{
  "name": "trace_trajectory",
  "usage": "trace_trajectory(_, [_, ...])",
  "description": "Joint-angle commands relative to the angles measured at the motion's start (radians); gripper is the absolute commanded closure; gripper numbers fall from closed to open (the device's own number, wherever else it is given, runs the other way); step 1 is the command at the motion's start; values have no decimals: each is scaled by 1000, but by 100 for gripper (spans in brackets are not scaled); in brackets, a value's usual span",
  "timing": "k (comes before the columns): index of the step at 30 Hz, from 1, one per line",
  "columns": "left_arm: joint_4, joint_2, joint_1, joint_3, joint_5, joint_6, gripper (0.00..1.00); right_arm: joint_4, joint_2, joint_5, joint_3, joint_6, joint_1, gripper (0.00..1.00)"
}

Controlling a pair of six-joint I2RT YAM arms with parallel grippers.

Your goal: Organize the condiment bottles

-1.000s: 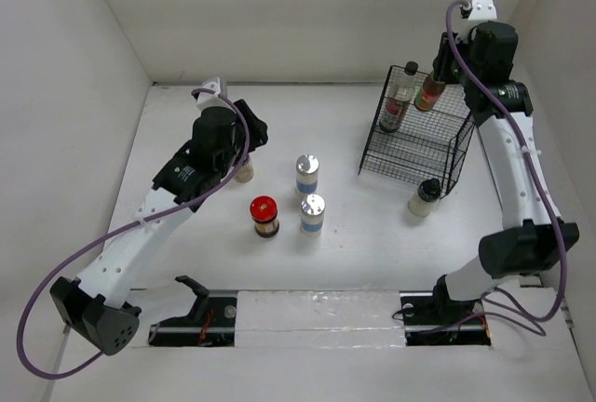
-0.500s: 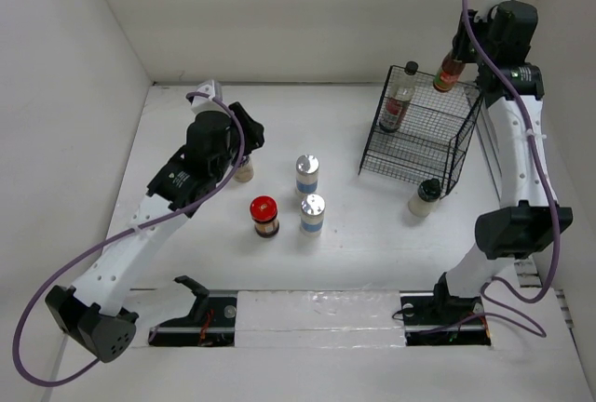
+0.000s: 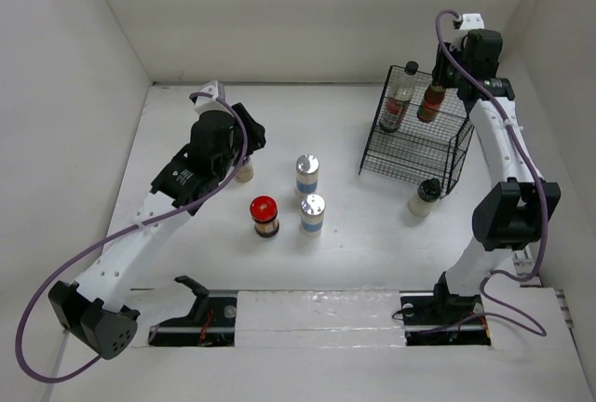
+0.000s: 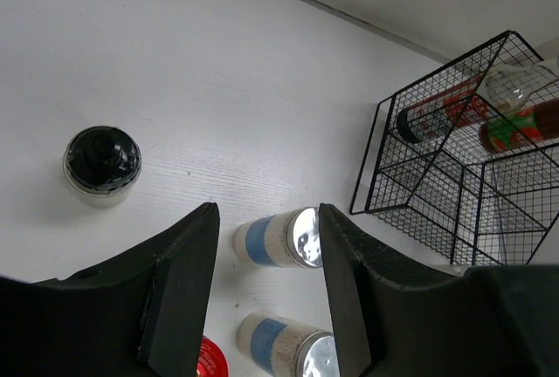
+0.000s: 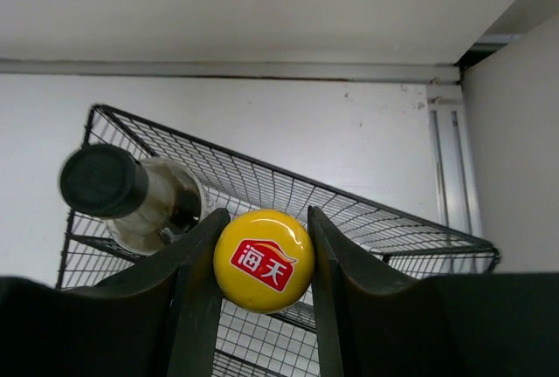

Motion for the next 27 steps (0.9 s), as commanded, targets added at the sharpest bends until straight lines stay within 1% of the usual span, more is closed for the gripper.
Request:
trace_trajectory(1, [27,9,-3,-2,-5,-3,55,196,-22,-24,-55,27,4,96])
trace_trajectory(3, [36,9,-3,-2,4,-3,55,216,-22,-24,-112,27,13,96])
trace_trajectory(5, [36,20,-3,-2,4,-3,55,216,-22,-15,-134,27,13,96])
trace_trajectory(9, [45,20,-3,-2,4,-12,55,225,-22,-15,-175,27,13,91])
trace_trajectory(10, [45,20,-3,-2,4,-12,55,225,-22,-26,-192,38,13,86])
trace_trajectory(13, [55,31,-3,-12,4,-12,55,216,-22,-35,-203,47,13,74])
trace_trajectory(14, [64,31,-3,-12,4,-12,55,216,-22,-35,-203,47,13,62])
trace_trajectory(16, [64,31,-3,-12,4,-12,55,216,-32,-35,-203,47,13,48])
trace_trajectory(17, [64,31,-3,-12,4,-12,55,204,-42,-35,-203,47,4,39])
trace_trajectory(21, [64,31,-3,-12,4,-12,55,179,-64,-26,-163,47,-7,26])
trace_trajectory(25, [64,31,-3,-12,4,-3,55,135,-137,-26,-114,47,-18,23])
trace_trajectory(26, [64,31,-3,2,-8,6,55,135,-159,-26,-114,47,-18,26])
trace_trajectory(27, [52,31,-3,11,-8,6,55,144,-186,-26,-114,47,-1,36])
